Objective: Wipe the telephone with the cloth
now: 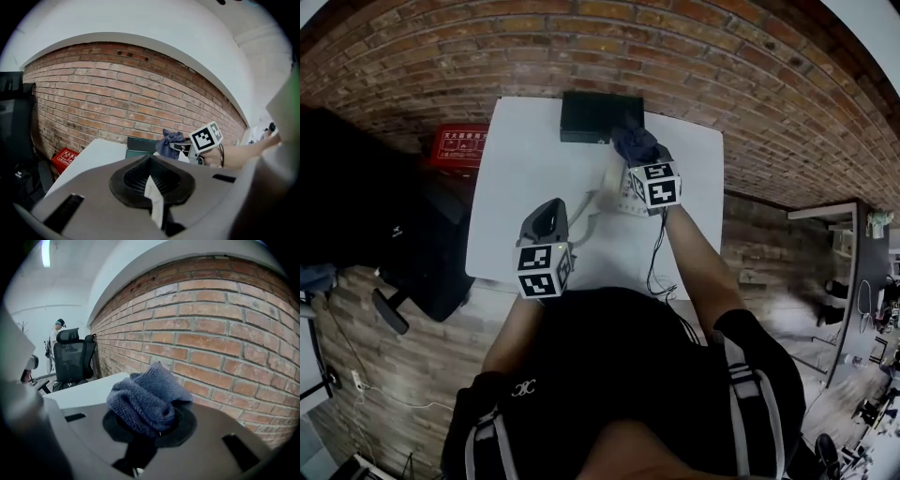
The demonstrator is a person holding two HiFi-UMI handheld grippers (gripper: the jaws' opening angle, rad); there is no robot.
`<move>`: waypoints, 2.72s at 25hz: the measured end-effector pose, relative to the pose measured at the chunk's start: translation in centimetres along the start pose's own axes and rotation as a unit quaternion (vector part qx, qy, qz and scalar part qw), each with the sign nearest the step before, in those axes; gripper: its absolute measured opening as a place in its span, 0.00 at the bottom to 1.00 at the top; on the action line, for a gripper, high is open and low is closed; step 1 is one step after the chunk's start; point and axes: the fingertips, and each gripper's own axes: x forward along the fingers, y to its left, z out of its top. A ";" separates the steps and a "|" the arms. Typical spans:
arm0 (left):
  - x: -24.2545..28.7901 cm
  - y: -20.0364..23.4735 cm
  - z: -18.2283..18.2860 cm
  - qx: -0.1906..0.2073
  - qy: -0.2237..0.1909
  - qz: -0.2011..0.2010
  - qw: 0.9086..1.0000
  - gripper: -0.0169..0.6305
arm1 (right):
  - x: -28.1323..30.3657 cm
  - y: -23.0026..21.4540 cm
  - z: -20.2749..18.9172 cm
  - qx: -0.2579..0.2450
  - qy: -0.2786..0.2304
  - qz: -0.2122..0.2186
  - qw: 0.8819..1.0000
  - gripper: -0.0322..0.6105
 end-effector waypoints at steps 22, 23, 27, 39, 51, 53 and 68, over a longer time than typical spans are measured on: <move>-0.3 2.5 -1.9 -0.053 0.001 0.061 0.997 0.01 | 5.6 1.4 -4.6 0.053 0.038 0.074 0.995 0.12; -0.3 2.4 -1.8 -0.053 0.000 0.060 0.997 0.01 | 5.4 1.7 -4.6 0.056 0.037 0.082 0.994 0.12; -0.4 2.1 -1.8 -0.049 0.000 0.054 0.997 0.01 | 3.9 3.3 -5.3 0.069 0.025 0.118 0.990 0.12; -0.3 1.2 -1.8 -0.038 0.003 0.045 0.998 0.01 | -0.8 7.8 -9.6 0.042 0.034 0.154 0.987 0.12; 0.1 0.2 -1.6 -0.025 0.007 0.032 0.999 0.01 | -3.9 13.2 -15.6 -0.080 0.107 0.210 0.968 0.12; 0.0 0.1 -1.7 -0.024 0.009 0.032 0.999 0.01 | -4.3 13.2 -16.8 -0.107 0.129 0.214 0.962 0.12; 0.0 0.0 -2.6 -0.025 0.020 0.036 0.999 0.01 | -0.3 3.3 -13.4 -0.102 0.124 0.088 0.983 0.13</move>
